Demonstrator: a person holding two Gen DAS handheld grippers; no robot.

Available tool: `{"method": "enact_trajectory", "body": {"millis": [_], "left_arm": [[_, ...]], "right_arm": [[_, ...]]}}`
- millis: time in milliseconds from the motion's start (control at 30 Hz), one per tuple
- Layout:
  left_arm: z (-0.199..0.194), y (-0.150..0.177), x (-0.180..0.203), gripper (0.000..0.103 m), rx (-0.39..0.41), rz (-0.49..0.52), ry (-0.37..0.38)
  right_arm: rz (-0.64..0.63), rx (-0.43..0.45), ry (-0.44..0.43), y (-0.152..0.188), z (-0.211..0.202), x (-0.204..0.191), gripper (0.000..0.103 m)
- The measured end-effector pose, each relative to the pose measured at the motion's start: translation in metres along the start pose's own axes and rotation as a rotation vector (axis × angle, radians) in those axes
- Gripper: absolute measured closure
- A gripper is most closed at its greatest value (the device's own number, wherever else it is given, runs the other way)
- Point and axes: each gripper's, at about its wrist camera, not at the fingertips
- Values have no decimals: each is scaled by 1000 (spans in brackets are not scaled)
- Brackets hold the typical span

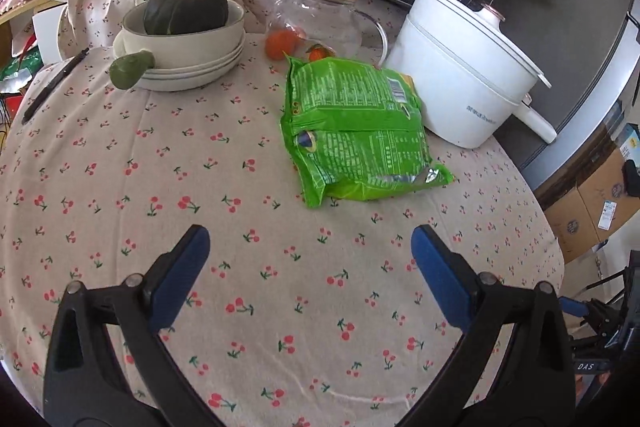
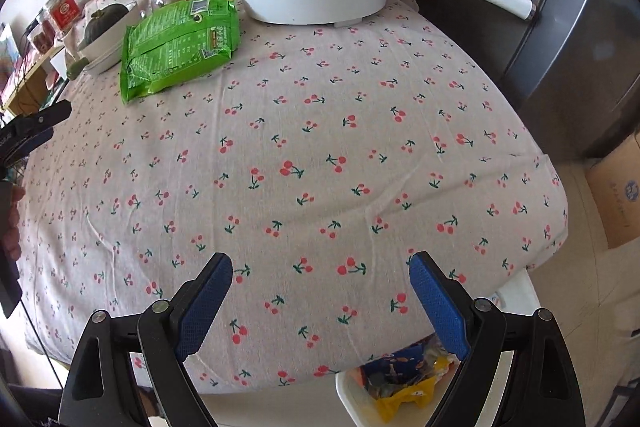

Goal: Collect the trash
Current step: 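Move the left tool to the green snack bag and grasp it, then lift the green bag with the left tool while the right grasps the red milk can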

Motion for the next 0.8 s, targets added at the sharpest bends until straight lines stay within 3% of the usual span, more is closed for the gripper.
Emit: {"method": "enact_trajectory", "body": {"millis": [200, 333, 433, 500, 533, 600, 800], "left_arm": [[49, -18, -8, 6, 2, -44, 57], [73, -21, -16, 15, -5, -87, 100], [82, -18, -19, 40, -16, -142, 139], [85, -17, -16, 81, -35, -156, 160], [85, -16, -14, 81, -47, -166, 165], [78, -14, -9, 92, -36, -176, 181], [44, -12, 18, 96, -33, -99, 176]], "right_arm": [[-4, 3, -17, -12, 3, 5, 11], [-27, 6, -1, -12, 5, 7, 11], [-18, -6, 1, -10, 7, 14, 11], [-10, -10, 6, -10, 6, 20, 11], [-4, -10, 8, -9, 6, 23, 11], [13, -9, 8, -7, 3, 29, 11], [61, 5, 4, -5, -7, 41, 11]]}}
Point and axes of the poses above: each gripper's, at about its wrist camera, not at the fingertips, and z roughly the way its jaws point, x to its right, y to its underside, and after that the axes turned 4 degrees about x, right-handed
